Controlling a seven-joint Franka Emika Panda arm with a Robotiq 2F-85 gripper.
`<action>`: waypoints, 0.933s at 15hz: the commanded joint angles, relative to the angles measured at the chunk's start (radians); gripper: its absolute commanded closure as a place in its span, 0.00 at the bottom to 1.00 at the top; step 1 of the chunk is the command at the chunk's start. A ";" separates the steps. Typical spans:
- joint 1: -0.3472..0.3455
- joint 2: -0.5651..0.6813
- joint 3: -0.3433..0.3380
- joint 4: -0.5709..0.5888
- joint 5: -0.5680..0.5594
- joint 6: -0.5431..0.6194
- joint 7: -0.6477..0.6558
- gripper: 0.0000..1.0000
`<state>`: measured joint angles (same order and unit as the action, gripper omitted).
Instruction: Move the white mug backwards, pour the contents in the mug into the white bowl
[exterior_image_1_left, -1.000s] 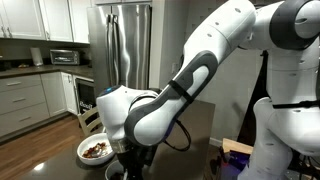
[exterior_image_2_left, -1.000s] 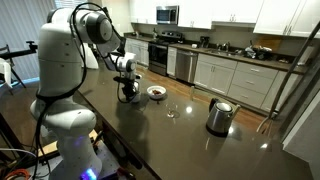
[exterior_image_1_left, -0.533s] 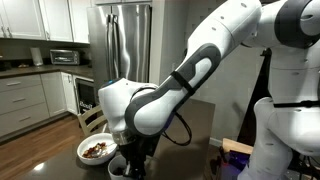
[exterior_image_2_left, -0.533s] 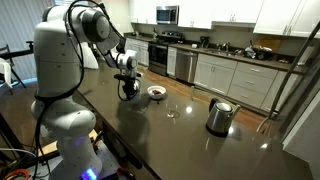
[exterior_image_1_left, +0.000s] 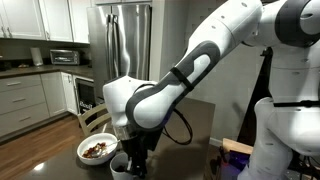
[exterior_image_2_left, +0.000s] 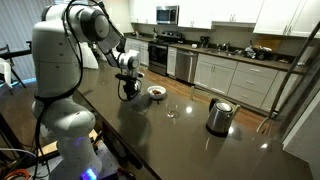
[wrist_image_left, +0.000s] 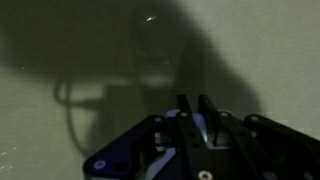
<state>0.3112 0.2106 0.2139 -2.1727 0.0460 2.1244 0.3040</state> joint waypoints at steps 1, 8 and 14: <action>-0.023 -0.043 0.013 -0.024 0.052 0.012 -0.062 0.92; -0.026 -0.048 0.005 0.016 0.027 -0.023 -0.086 0.92; -0.042 -0.020 0.011 0.079 0.082 -0.026 -0.183 0.92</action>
<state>0.2984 0.1929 0.2110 -2.1324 0.0761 2.1240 0.2008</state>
